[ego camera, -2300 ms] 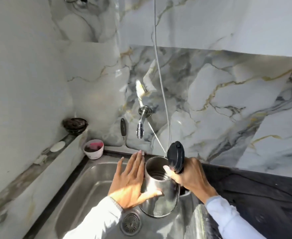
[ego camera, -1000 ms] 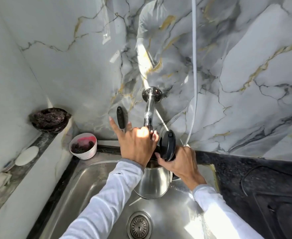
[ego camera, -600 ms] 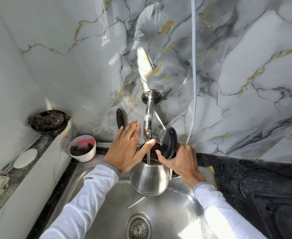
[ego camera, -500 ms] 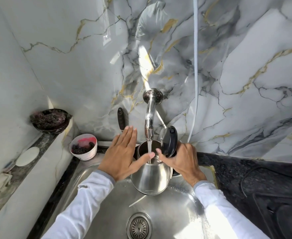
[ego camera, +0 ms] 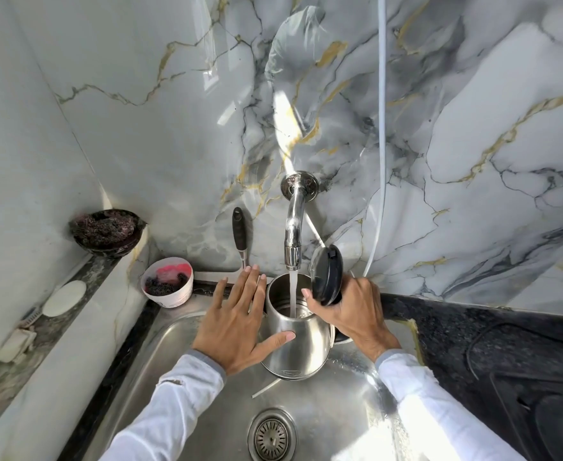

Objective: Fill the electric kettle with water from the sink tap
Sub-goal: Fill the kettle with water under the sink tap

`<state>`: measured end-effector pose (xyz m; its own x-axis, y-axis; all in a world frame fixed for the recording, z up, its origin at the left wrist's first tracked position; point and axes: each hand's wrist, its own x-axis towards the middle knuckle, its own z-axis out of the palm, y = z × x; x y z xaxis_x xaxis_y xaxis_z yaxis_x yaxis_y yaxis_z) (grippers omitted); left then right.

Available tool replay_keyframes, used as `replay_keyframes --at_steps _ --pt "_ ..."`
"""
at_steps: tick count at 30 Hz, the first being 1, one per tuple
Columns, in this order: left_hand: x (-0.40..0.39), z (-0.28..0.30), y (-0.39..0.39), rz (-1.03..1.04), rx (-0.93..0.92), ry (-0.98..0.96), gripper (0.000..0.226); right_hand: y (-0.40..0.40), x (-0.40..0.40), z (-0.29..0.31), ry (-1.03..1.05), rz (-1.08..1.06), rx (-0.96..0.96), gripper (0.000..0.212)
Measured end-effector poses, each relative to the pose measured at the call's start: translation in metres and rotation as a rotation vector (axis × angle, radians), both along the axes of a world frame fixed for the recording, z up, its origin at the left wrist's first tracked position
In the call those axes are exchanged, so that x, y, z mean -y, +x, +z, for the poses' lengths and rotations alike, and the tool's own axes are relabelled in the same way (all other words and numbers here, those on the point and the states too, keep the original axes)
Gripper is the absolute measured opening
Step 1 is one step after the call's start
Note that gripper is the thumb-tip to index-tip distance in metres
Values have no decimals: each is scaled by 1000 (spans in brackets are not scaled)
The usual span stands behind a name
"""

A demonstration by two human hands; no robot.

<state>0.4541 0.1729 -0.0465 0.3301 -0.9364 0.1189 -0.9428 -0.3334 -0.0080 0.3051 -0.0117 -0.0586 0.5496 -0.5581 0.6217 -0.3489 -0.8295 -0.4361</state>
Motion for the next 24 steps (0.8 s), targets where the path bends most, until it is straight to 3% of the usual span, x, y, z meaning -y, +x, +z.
replay_keyframes --at_steps 24 --pt "-4 -4 3 20 44 -53 107 0 -4 2 0 60 18 39"
